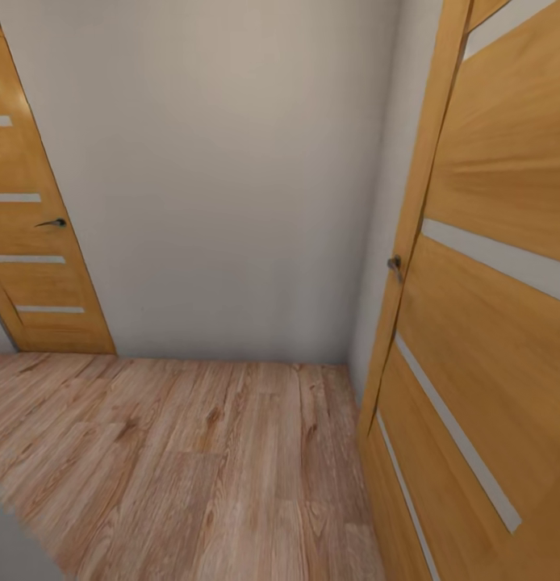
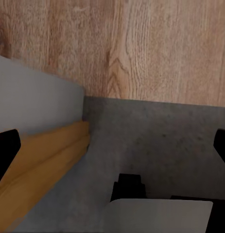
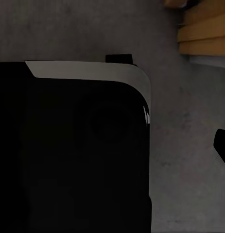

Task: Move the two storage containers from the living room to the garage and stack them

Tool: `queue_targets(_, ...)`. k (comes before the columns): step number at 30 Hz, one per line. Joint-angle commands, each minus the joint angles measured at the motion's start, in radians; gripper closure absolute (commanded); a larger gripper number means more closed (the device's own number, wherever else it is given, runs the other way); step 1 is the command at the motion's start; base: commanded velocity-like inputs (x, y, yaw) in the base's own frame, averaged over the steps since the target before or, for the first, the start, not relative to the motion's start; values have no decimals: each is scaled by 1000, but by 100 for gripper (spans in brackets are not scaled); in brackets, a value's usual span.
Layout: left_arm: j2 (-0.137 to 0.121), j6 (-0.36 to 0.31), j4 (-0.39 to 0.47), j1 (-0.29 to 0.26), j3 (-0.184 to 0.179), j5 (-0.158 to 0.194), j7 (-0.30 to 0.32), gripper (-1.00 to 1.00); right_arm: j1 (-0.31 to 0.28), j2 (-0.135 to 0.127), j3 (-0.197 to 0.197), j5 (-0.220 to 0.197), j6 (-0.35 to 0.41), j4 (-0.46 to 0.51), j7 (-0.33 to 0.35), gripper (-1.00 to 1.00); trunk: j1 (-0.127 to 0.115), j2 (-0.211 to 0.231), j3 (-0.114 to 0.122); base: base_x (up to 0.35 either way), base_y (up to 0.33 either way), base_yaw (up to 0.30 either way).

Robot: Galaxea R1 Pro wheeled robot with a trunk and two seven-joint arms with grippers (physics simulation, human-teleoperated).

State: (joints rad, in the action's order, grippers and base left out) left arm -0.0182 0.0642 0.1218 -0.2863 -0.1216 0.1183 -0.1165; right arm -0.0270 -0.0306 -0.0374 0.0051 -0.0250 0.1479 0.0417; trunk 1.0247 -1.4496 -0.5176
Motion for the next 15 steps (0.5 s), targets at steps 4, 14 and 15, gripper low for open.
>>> queue_targets(4, 0, 3, -1, -1, -9, 11, -3, -100, -1, 0, -4, 1, -3, -1, 4, -100, 0, 0, -1, 113, 0, 0)
queue_targets(14, 0, 3, -1, -1, -9, 11, -3, -100, 0, 0, -5, 1, -3, -1, 4, -100, 0, 0, -1, 115, 0, 0)
queue_targets(15, 0, 3, -1, -1, -9, 11, -3, -100, 0, 0, -5, 1, -3, -1, 4, -100, 0, 0, -1, 142, 0, 0)
